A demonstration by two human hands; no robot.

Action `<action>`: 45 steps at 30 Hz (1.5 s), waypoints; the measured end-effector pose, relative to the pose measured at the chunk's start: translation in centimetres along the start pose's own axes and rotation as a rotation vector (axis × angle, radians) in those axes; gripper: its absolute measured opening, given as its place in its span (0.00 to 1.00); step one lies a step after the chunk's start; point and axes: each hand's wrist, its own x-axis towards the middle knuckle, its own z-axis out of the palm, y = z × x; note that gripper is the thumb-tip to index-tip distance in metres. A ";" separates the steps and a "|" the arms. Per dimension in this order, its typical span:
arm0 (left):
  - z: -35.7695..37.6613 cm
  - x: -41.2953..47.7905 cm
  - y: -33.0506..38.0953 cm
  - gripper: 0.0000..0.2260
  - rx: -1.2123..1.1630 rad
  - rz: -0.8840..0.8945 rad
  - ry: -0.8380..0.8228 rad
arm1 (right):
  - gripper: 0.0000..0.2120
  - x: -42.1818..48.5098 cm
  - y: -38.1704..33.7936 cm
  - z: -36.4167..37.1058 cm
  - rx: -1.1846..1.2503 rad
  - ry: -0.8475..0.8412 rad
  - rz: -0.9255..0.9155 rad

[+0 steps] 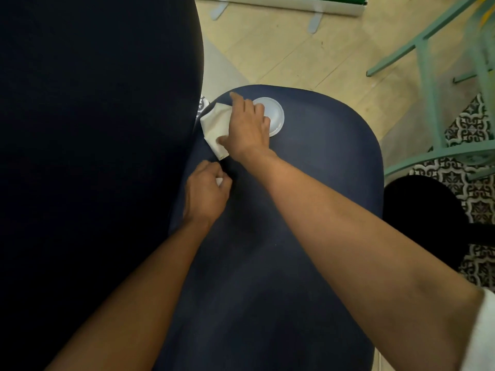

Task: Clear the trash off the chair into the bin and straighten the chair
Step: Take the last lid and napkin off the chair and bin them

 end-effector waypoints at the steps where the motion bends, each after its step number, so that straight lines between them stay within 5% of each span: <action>1: -0.2 0.2 0.0 0.09 -0.008 0.007 0.023 | 0.38 0.0 0.0 0.3 -0.015 0.004 0.000; 8: -0.3 1.0 -0.2 0.13 -0.028 -0.035 0.106 | 0.13 -1.0 0.7 1.0 0.240 -0.097 0.001; 13: -0.3 2.1 1.6 0.06 -0.091 -0.048 0.124 | 0.05 -1.7 2.9 -1.0 0.531 0.005 0.121; 20: 1.6 6.2 5.4 0.10 -0.140 -0.091 0.094 | 0.06 -2.8 7.7 -3.7 0.550 0.215 0.303; 35: 4.1 9.6 8.3 0.28 0.019 -0.240 -0.127 | 0.11 -5.0 12.9 -2.7 0.542 0.185 0.414; 40: 3.9 8.7 7.6 0.23 0.215 -0.113 -0.219 | 0.12 -5.4 13.0 -2.8 0.554 0.153 0.420; 45: 3.8 6.0 8.1 0.20 0.061 -0.099 -0.103 | 0.14 -6.7 12.6 -3.1 0.551 0.130 0.424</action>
